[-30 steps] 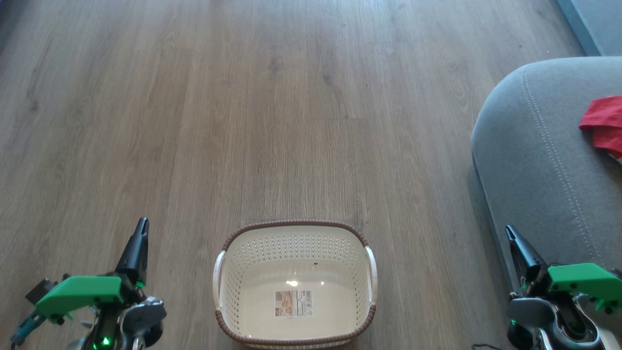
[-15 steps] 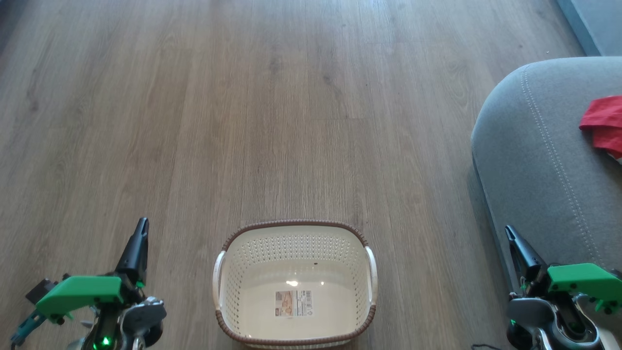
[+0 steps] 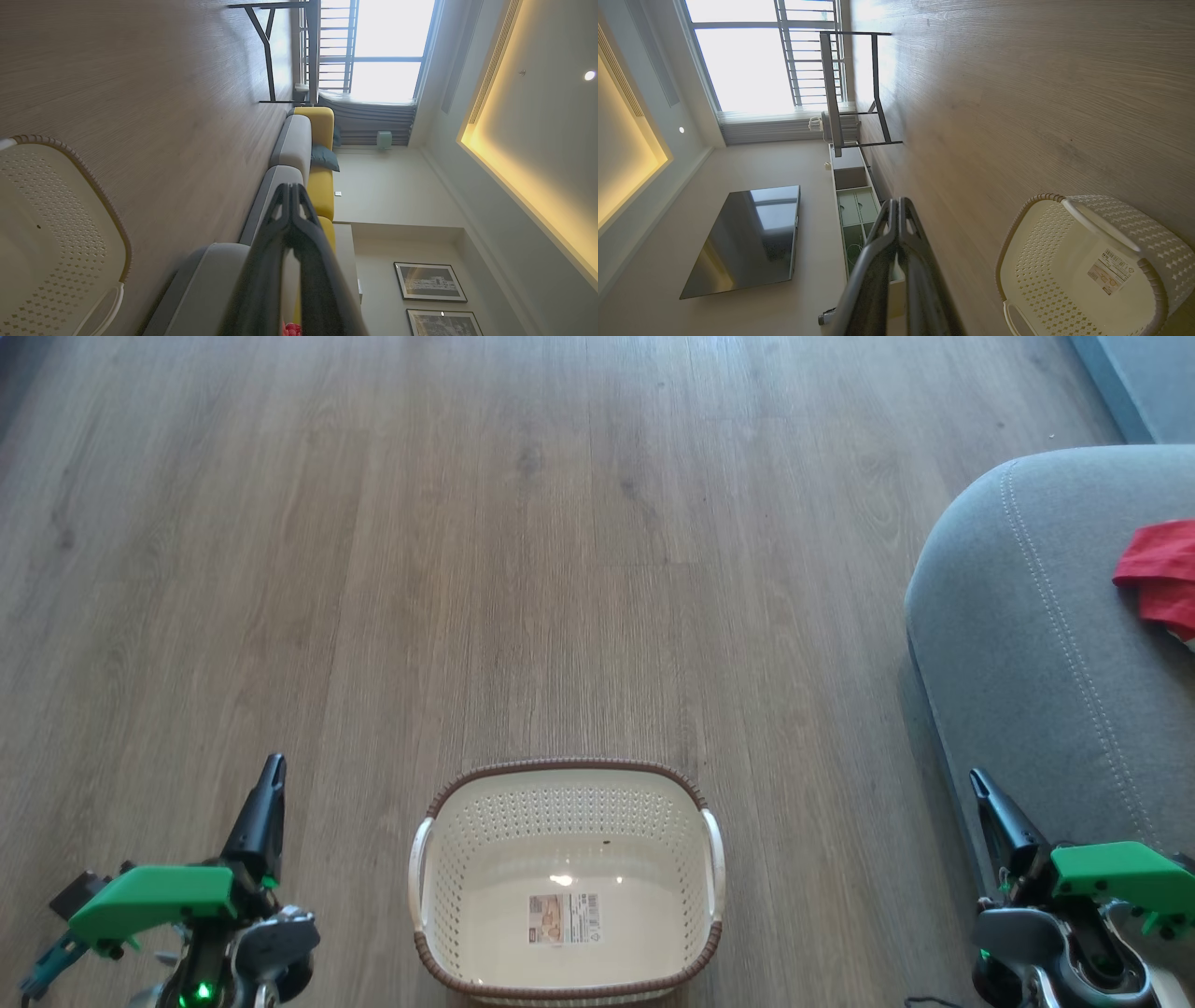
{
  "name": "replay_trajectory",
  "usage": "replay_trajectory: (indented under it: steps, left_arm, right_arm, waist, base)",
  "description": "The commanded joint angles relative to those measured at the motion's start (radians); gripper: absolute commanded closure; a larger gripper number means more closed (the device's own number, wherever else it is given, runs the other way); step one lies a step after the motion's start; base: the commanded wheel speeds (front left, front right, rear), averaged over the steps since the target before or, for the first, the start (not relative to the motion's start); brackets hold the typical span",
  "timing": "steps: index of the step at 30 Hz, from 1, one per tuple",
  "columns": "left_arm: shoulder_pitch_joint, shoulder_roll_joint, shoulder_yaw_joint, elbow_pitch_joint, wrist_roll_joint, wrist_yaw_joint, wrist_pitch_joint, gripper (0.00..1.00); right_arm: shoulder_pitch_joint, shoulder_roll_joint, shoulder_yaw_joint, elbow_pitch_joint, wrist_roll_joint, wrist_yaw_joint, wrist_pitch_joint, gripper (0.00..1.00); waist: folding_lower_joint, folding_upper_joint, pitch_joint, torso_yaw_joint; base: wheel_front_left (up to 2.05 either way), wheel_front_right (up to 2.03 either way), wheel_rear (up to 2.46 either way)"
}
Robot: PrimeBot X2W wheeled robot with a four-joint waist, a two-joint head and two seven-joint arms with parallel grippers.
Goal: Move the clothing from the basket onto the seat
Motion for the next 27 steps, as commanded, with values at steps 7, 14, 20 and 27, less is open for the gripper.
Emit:
replay_trajectory:
  steps: [7,14,20,27]
  left_arm:
    - [-0.058,0.009,0.036,-0.035,-0.004,-0.007,0.003,1.0]
    - [-0.058,0.009,0.036,-0.035,-0.004,-0.007,0.003,1.0]
    - [-0.058,0.009,0.036,-0.035,-0.004,-0.007,0.003,1.0]
    - [-0.058,0.009,0.036,-0.035,-0.004,-0.007,0.003,1.0]
  right_arm:
    - [-0.048,-0.008,0.017,-0.037,-0.003,0.007,0.008,1.0]
    - [-0.048,-0.007,0.016,-0.037,-0.003,0.007,0.008,1.0]
    - [-0.048,-0.007,0.016,-0.037,-0.004,0.007,0.008,1.0]
    - [-0.048,-0.007,0.016,-0.037,-0.004,0.007,0.008,1.0]
  waist:
    - [0.0,0.0,0.0,0.0]
    - [0.0,0.0,0.0,0.0]
    - [0.0,0.0,0.0,0.0]
    - [0.0,0.0,0.0,0.0]
  base:
    - [0.0,0.0,0.0]
    - [0.0,0.0,0.0]
    - [0.0,0.0,0.0]
    - [0.0,0.0,0.0]
